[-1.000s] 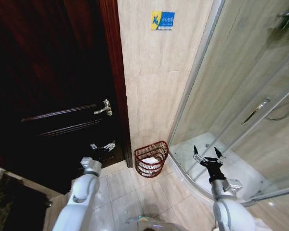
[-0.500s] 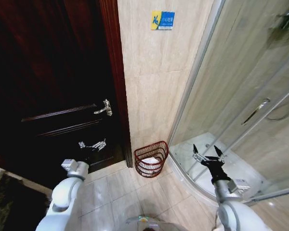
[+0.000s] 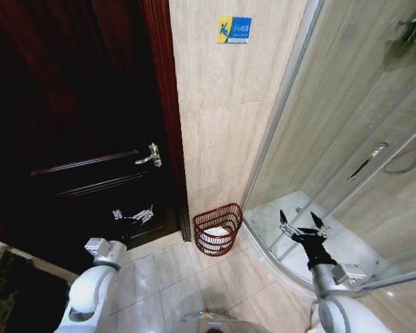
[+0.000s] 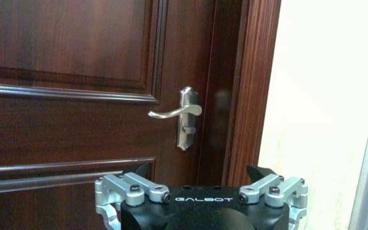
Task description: Discard the used towel into the hamper.
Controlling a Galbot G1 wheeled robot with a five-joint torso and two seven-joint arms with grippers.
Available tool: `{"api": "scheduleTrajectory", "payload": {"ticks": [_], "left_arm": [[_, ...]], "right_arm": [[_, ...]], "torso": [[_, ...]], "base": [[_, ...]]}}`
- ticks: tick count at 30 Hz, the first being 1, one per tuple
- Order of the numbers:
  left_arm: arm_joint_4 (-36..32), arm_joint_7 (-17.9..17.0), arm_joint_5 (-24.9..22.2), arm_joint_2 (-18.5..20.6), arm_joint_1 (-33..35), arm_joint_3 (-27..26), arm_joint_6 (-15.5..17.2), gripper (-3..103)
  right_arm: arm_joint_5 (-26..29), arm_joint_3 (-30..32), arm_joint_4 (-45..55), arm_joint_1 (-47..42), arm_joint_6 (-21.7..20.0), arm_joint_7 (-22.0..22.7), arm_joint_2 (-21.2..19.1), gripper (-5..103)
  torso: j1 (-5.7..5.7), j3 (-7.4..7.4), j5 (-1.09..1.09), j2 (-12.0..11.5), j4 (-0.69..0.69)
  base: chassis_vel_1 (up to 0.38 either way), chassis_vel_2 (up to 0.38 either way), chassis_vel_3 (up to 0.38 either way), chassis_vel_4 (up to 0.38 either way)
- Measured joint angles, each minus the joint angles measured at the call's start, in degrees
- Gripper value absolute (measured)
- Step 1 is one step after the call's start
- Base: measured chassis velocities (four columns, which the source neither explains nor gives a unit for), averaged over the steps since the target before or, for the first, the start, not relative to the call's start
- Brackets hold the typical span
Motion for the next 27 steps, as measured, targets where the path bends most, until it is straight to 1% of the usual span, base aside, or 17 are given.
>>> {"api": "scheduleTrajectory", "payload": {"ticks": [27], "left_arm": [[0.1,-0.16,0.54,-0.05,-0.13,0.15,0.1,100]], "right_arm": [[-0.31,0.07,0.01,-0.1,0.22,0.48,-0.16,100]], "torso": [[0.0,0.0,0.0,-0.01,0.01]], "base": [[0.0,0.0,0.0,0.0]]}}
